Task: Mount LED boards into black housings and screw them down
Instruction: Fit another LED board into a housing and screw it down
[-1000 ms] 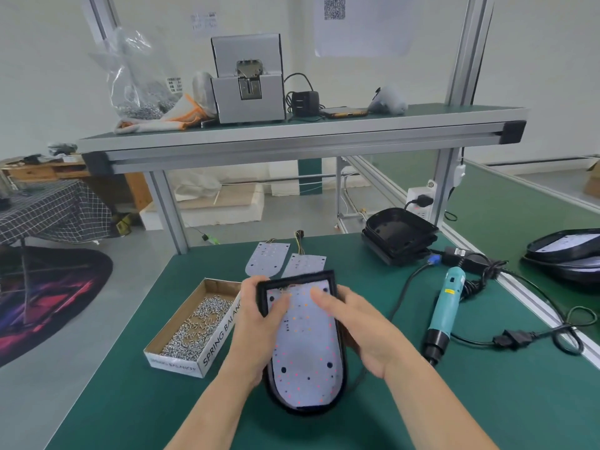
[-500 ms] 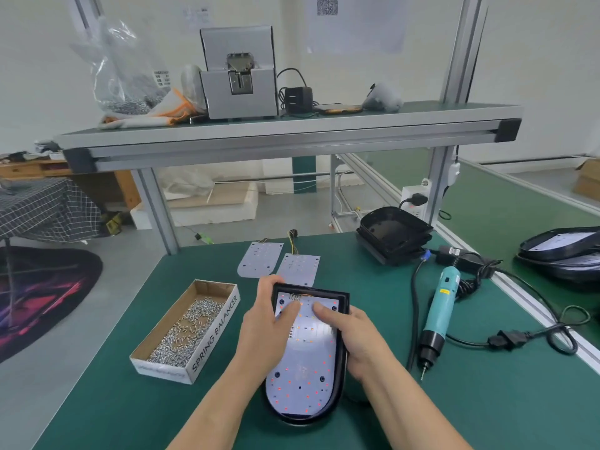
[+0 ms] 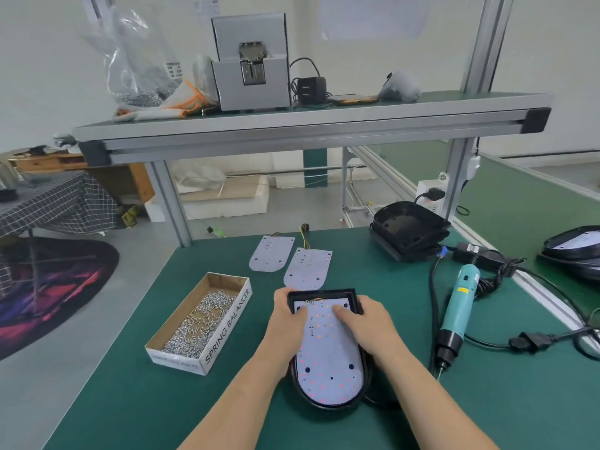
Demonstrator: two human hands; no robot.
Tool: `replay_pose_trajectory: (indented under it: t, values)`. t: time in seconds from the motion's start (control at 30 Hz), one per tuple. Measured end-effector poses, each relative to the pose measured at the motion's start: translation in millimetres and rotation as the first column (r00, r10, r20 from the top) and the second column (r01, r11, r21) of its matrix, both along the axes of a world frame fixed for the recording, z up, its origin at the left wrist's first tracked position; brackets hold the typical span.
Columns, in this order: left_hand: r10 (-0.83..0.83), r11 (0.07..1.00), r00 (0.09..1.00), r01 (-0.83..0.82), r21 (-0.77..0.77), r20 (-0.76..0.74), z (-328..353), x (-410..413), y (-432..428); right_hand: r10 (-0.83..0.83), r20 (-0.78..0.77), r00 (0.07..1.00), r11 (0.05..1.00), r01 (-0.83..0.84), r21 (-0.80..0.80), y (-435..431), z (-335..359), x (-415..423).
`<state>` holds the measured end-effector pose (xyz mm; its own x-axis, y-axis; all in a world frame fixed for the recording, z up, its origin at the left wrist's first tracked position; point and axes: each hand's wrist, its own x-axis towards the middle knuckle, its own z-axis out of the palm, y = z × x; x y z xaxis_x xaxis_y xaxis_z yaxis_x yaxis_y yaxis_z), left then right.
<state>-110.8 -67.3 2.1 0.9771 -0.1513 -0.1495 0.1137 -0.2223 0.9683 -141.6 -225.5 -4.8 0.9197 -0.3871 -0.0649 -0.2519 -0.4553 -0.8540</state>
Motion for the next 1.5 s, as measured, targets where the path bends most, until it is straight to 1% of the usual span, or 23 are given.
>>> replay_pose_trajectory:
  t: [0.07,0.1,0.13,0.17,0.23,0.27,0.3,0.33,0.4,0.43,0.47,0.5,0.53,0.6,0.63,0.73,0.87,0.93,1.1,1.17,1.27,1.33,1.5]
  values:
    - [-0.059,0.982,0.998,0.063,0.176,-0.032,3.4,0.1,1.2,-0.006,-0.029,1.000,0.998,0.008,0.070,-4.8,-5.1,1.3]
    - [-0.067,0.955,0.998,0.060,0.292,0.016,6.4,2.1,4.3,-0.014,-0.028,1.000,0.991,0.017,0.129,-6.0,-6.4,1.9]
    - [-0.050,0.923,0.994,0.007,0.384,0.101,10.9,5.2,11.0,-0.017,-0.028,0.999,0.985,0.022,0.173,-6.4,-7.0,3.2]
    - [-0.007,0.897,0.979,-0.084,0.434,0.205,17.6,8.6,22.1,-0.019,-0.027,0.999,0.980,0.024,0.197,-6.2,-7.8,4.7]
    - [0.114,0.849,0.909,-0.299,0.436,0.402,32.1,20.8,57.3,-0.017,-0.025,1.000,0.978,0.022,0.206,-5.6,-9.5,6.9]
    - [0.158,0.808,0.883,-0.373,0.456,0.442,39.1,29.2,79.8,-0.014,-0.023,1.000,0.979,0.018,0.203,-5.1,-10.1,7.0]
    - [0.174,0.761,0.886,-0.398,0.513,0.430,46.0,36.9,103.0,-0.012,-0.020,1.000,0.980,0.016,0.198,-4.5,-10.5,7.0]
    - [0.143,0.706,0.917,-0.359,0.611,0.373,52.5,43.8,124.4,-0.013,-0.016,1.000,0.981,0.015,0.193,-4.2,-10.9,6.6]
    - [-0.010,0.556,0.991,-0.104,0.825,0.131,55.7,52.9,155.0,-0.010,-0.007,1.000,0.983,0.011,0.185,-4.0,-11.0,6.1]
    - [-0.088,0.470,0.996,0.033,0.882,0.010,52.9,54.1,162.8,-0.009,-0.004,1.000,0.983,0.009,0.183,-3.8,-10.4,5.6]
    - [-0.153,0.404,0.986,0.122,0.907,-0.065,46.4,54.4,167.4,-0.008,-0.003,1.000,0.983,0.009,0.184,-3.4,-9.3,5.2]
    - [-0.195,0.373,0.977,0.154,0.915,-0.084,39.2,54.2,169.3,-0.007,-0.002,1.000,0.983,0.007,0.185,-3.2,-8.4,4.8]
    - [-0.216,0.368,0.975,0.137,0.920,-0.059,33.3,53.5,170.4,-0.005,-0.003,1.000,0.983,0.006,0.185,-3.1,-7.7,4.3]
    - [-0.240,0.410,0.970,0.069,0.910,0.035,24.2,52.4,172.9,-0.005,-0.004,1.000,0.983,0.006,0.184,-2.1,-6.3,3.3]
    - [-0.231,0.453,0.971,0.049,0.890,0.064,20.5,52.4,174.5,-0.006,-0.006,1.000,0.982,0.007,0.187,-2.0,-5.4,2.8]
    - [-0.152,0.588,0.985,0.022,0.809,0.083,17.2,51.0,180.4,-0.005,-0.007,1.000,0.980,0.006,0.198,-2.3,-4.2,1.3]
    - [-0.063,0.707,0.989,-0.049,0.705,0.132,19.0,51.0,186.7,0.007,-0.002,1.000,0.981,-0.007,0.193,-2.8,-3.6,0.2]
    - [0.001,0.784,0.993,-0.076,0.616,0.121,20.3,52.7,189.0,0.015,-0.005,1.000,0.981,-0.014,0.193,-2.5,-3.3,-0.2]
    - [0.088,0.908,0.995,-0.103,0.405,0.056,19.1,54.8,189.7,0.006,0.001,1.000,0.979,-0.006,0.205,-2.3,-2.6,-0.5]
    - [0.118,0.920,0.992,-0.127,0.370,0.045,18.5,55.1,190.5,0.007,-0.005,1.000,0.978,-0.006,0.207,-2.4,-2.2,-0.7]
    - [0.162,0.885,0.985,-0.170,0.433,0.055,15.8,56.6,192.0,0.007,-0.006,1.000,0.980,-0.005,0.199,-2.3,-2.4,-1.3]
    - [0.195,0.874,0.978,-0.207,0.440,0.074,14.8,59.3,192.5,0.005,-0.003,1.000,0.981,-0.005,0.196,-2.1,-2.4,-1.3]
    - [0.231,0.906,0.971,-0.235,0.353,0.054,12.5,61.2,193.6,0.000,-0.002,1.000,0.976,0.001,0.217,-3.6,-2.2,-1.4]
